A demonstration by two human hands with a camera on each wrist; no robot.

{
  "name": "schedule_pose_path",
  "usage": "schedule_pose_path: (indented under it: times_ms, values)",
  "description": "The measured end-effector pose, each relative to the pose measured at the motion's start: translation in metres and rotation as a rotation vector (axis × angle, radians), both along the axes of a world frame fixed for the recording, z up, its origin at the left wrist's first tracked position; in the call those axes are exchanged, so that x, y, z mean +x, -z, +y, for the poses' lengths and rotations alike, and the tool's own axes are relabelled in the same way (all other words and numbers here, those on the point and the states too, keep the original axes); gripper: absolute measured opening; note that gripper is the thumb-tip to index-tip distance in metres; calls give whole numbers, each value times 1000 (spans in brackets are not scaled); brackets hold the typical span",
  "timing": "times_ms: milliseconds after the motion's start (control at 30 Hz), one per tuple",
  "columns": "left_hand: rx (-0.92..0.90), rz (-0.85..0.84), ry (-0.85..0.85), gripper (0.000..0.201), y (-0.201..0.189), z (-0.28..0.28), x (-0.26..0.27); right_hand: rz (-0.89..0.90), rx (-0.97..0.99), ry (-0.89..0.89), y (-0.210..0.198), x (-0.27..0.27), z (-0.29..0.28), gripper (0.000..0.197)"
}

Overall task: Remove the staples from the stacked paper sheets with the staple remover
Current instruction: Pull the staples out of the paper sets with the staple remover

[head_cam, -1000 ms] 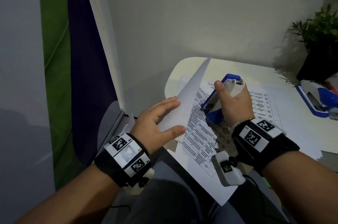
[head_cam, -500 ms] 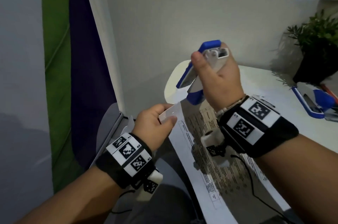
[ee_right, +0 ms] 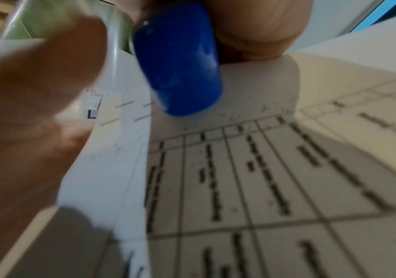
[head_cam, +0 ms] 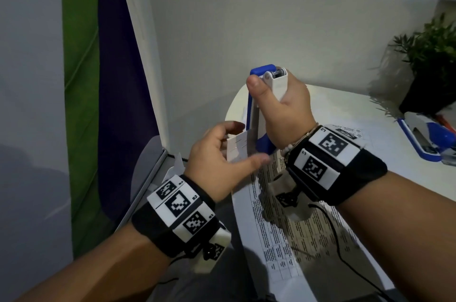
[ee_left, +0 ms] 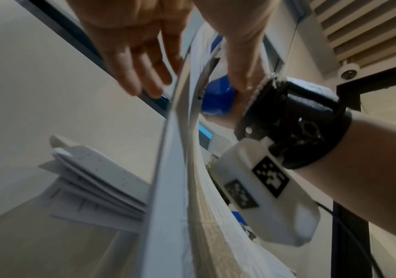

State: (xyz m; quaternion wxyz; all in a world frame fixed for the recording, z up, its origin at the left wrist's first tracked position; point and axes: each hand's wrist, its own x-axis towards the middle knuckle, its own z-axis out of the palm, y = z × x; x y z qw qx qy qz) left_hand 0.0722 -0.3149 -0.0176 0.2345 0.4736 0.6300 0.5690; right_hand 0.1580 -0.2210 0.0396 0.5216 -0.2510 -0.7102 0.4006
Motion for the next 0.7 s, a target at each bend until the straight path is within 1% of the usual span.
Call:
schedule_pose_path:
  times_ms: [33,67,100,200,267,367,400,467,533,600,633,700]
  values:
    - [-50,72,14,66,1,0,0,10,0,-8,-1,-1,-2,21]
    - [-81,126,18,71,1,1,1,13,3,-14,-1,-2,-3,19]
    - [-90,141,8,70,0,0,3,9,9,-18,-2,-3,-4,18]
    - [-10,63,-58,51,-2,1,6,9,34,-15,-5,-5,-8,14]
    - [18,87,-71,42,-4,1,7,19,31,-16,-6,-7,-9,15]
    - [34,119,-84,38,-4,1,5,13,8,-17,-6,-9,-8,17]
    - [25,111,-96,36,-4,1,6,11,1,-18,-6,-9,-7,18]
    - [-1,39,-107,32,-6,2,7,9,-9,-13,-6,-10,-6,17]
    - [-52,-9,-52,28,-6,6,1,8,-29,-2,-5,-9,-4,15]
    - [-126,32,35,29,-5,8,-8,23,-89,-8,-4,-6,-1,18]
    - [-156,32,47,32,-4,9,-12,49,-128,3,-6,-3,0,22]
    - [-169,-55,-24,28,-1,10,-20,144,-188,60,-13,4,6,24]
